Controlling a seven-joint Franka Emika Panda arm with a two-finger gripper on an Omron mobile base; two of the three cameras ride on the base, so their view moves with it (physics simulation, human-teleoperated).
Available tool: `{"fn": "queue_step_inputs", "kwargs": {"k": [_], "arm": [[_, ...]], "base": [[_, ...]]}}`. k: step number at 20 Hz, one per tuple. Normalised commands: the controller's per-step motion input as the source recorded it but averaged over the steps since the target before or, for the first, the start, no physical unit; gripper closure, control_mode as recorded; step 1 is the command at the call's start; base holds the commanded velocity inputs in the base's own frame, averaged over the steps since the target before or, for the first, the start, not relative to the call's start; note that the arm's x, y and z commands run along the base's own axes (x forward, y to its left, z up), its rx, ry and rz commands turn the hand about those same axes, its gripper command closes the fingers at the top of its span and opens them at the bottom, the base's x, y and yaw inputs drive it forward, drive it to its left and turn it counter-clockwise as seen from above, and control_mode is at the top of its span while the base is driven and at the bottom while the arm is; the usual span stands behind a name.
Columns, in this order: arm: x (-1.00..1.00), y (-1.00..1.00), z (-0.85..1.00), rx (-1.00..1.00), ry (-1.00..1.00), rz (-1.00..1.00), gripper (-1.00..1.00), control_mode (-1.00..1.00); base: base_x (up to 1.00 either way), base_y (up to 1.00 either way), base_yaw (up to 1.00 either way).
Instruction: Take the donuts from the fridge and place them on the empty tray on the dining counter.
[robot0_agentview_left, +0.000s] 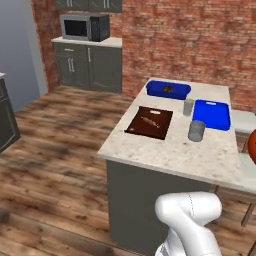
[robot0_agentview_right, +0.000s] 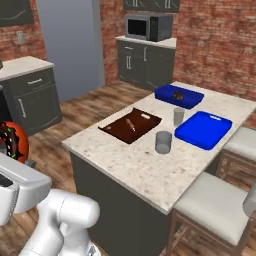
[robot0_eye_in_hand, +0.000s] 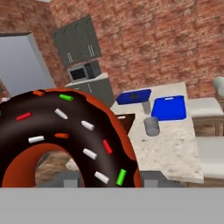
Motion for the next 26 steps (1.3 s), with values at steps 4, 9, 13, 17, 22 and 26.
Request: {"fn": "queue_step_inputs", "kwargs": {"k": [4, 9, 13, 17, 22, 26], "arm": [[0.00, 0.00, 0.00, 0.00, 0.00, 0.00, 1.00, 1.00], [0.00, 0.00, 0.00, 0.00, 0.00, 0.00, 1.00, 1.00], [0.00, 0.00, 0.00, 0.00, 0.00, 0.00, 1.00, 1.00], [0.00, 0.00, 0.00, 0.00, 0.00, 0.00, 1.00, 1.00], [0.00, 0.00, 0.00, 0.00, 0.00, 0.00, 1.00, 1.00], [0.00, 0.00, 0.00, 0.00, 0.00, 0.00, 1.00, 1.00]], "base": [[0.00, -1.00, 0.00], [0.01, -1.00, 0.00], [-0.01, -1.00, 0.00], [0.00, -1.00, 0.00], [0.00, -1.00, 0.00], [0.22, -1.00, 0.16]]}}
